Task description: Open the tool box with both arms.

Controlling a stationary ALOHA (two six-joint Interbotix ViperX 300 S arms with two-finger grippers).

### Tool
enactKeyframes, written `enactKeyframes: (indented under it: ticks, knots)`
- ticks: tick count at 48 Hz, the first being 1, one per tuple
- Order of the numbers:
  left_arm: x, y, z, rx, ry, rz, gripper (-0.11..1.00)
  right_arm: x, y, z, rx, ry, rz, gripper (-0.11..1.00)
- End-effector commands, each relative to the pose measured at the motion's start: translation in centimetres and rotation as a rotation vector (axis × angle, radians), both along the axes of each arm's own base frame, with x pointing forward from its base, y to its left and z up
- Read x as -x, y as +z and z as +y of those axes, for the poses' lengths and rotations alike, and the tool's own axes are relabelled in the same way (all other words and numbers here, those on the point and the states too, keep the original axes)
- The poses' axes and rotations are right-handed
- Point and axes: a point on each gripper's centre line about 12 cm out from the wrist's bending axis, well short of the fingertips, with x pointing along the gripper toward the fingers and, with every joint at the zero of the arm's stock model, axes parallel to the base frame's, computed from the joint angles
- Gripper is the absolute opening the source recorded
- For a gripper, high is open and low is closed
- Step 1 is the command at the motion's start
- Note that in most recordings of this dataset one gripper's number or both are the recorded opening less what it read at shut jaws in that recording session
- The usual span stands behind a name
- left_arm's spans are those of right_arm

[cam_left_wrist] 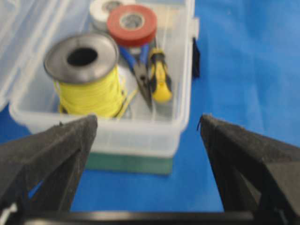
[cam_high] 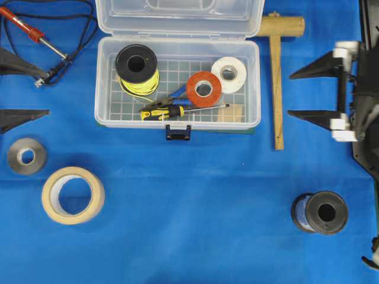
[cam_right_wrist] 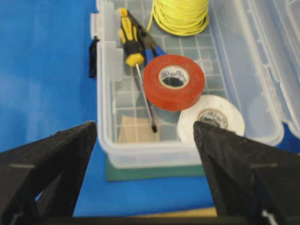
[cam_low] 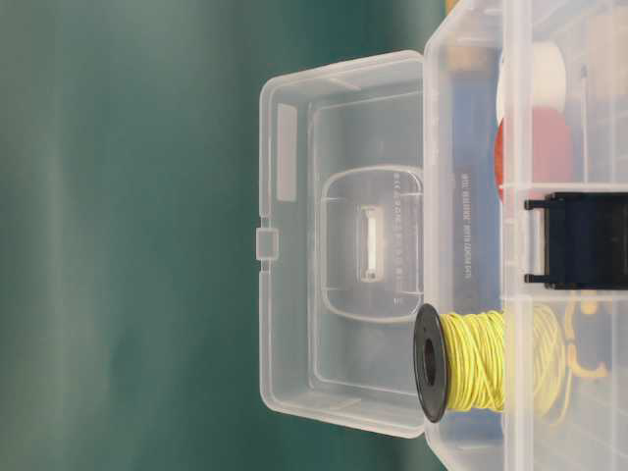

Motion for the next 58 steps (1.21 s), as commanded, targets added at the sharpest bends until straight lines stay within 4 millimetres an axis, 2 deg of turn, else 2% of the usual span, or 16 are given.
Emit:
enactKeyframes:
  ticks: [1,8,18,58]
  knots:
    - [0.4,0.0,-0.2,0.012,-0.003,-0.036,0.87,0.9,-0.2,0.2,-0.015,-0.004,-0.038,0.83]
    - [0.7,0.3,-0.7,0.014,-0.031,-0.062,0.87,2.0,-1.5,0.4,-0.043,-0.013,-0.053,0.83]
    - [0.6,-0.2,-1.2,0.018,-0.064,-0.043,0.87,2.0,-2.6,0.4,-0.053,-0.016,-0.019,0.83]
    - [0.6,-0.2,-1.2,0.019,-0.065,-0.042,0.86,2.0,-2.8,0.4,-0.053,-0.016,-0.011,0.83]
